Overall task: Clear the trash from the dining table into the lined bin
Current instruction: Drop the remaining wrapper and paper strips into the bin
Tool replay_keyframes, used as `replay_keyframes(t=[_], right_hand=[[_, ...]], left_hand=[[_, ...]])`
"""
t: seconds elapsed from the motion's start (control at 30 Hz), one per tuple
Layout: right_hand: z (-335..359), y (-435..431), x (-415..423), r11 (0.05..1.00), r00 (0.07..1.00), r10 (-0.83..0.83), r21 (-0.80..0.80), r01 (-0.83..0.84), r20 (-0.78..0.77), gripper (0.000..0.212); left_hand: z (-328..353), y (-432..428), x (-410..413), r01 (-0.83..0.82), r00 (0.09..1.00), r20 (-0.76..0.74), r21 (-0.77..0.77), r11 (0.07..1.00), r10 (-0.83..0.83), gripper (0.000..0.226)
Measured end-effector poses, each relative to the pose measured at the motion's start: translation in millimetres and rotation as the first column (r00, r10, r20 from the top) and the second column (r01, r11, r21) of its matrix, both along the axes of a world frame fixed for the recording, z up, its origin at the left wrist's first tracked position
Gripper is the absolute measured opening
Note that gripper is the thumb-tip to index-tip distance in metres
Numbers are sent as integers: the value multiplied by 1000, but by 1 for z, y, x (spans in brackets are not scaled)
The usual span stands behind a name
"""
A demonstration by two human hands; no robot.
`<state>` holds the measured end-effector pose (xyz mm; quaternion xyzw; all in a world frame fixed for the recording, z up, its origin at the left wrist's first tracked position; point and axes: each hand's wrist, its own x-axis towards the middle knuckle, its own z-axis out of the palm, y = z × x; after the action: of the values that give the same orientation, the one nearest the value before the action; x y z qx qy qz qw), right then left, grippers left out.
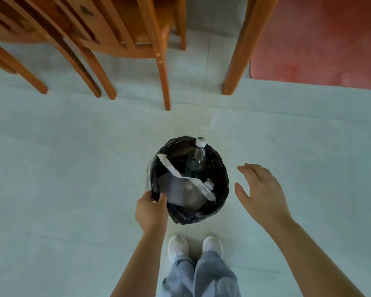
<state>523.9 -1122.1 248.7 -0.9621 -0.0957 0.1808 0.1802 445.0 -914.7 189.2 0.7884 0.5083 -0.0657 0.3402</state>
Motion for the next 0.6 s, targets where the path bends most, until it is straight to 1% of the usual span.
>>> replay_keyframes(t=[0.07,0.17,0.3,0.4,0.5,0.6], right_hand=[[-38,0,3,1000,1000,-7,-26,6,-28,38],[-88,3,6,998,997,-34,-51,30,-72,41],[-150,8,10,997,991,-50,-63,43,-121,44],[-192,9,13,995,989,-56,-86,45,-134,45],[-224,7,13,994,988,-69,-88,57,-136,46],[-244,6,8,994,986,-81,-83,70,-145,46]], left_hand=[[-38,-1,7,38,999,5,-9,999,-38,34],[-90,1,15,48,999,1,-48,998,-48,36],[-157,10,23,-25,1000,-14,-169,985,23,33],[-200,14,29,-73,997,-1,-258,963,75,26],[-232,17,28,-100,994,16,-303,948,110,22],[-256,20,25,-125,988,30,-386,914,148,14]])
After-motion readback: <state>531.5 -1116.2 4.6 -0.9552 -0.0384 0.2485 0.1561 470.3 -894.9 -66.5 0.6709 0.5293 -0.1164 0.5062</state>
